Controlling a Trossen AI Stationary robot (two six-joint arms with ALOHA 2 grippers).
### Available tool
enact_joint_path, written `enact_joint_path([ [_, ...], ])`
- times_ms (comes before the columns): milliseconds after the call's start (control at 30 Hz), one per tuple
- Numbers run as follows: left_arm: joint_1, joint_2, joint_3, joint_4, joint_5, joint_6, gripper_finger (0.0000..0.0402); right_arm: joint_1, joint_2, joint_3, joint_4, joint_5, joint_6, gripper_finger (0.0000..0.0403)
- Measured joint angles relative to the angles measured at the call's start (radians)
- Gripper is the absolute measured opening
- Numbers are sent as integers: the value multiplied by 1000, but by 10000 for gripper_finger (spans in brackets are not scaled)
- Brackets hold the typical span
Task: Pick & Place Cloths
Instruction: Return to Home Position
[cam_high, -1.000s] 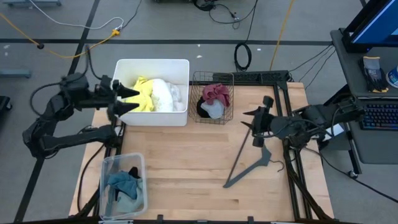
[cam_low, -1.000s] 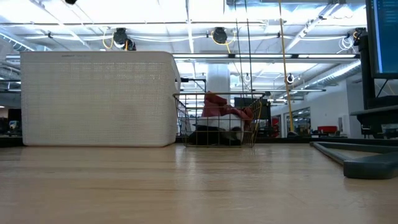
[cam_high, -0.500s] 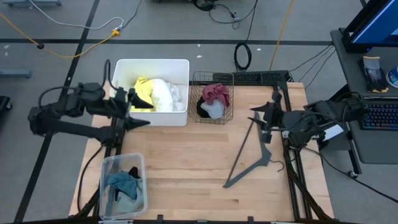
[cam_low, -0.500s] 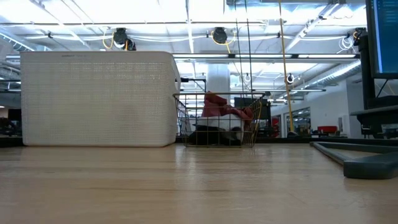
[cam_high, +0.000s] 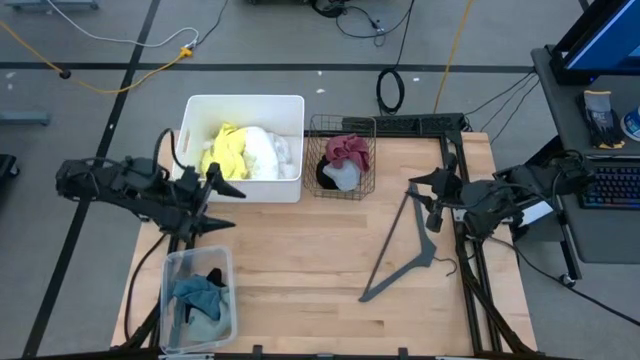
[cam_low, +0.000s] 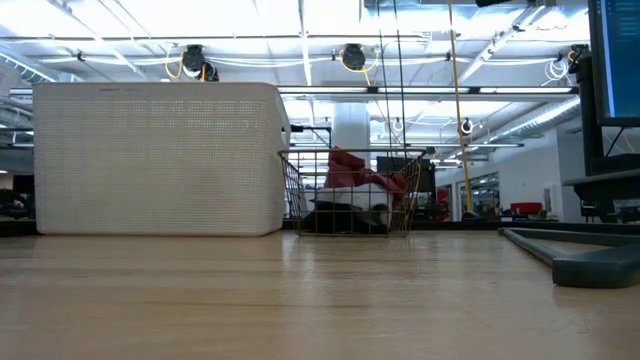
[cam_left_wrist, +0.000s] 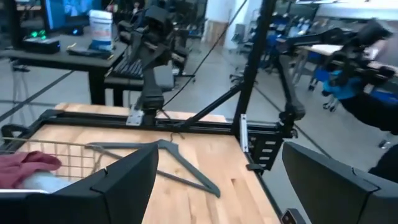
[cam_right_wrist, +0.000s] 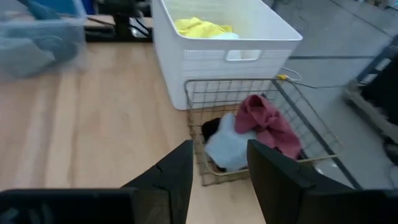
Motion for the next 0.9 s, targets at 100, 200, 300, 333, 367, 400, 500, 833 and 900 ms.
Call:
enact_joint_path([
  [100, -27, -80, -104, 61, 1, 4, 347, 0, -50, -60, 70, -35, -11, 141],
  [200, -53, -175, -174, 60, 2, 5, 347, 0, -98, -108, 94, -51, -11, 141],
  [300, -73, -269, -222, 62, 1, 24, 347, 0, -155, -151, 101, -69, -2, 141],
  [333, -78, -298, -235, 63, 0, 32, 347, 0, -174, -163, 108, -70, 0, 141],
  [367, -83, -327, -250, 69, -3, 36, 347, 0, -193, -176, 118, -76, 0, 141],
  [400, -87, -353, -268, 69, -4, 38, 347, 0, -215, -191, 122, -86, 1, 141],
  [500, -94, -423, -322, 60, -29, 38, 347, 0, -277, -236, 135, -89, 1, 141],
  [833, -95, -488, -523, 183, -74, -41, 347, 0, -405, -361, 185, -87, -1, 141],
  [900, -95, -488, -554, 197, -75, -55, 347, 0, -418, -380, 185, -83, 0, 141],
])
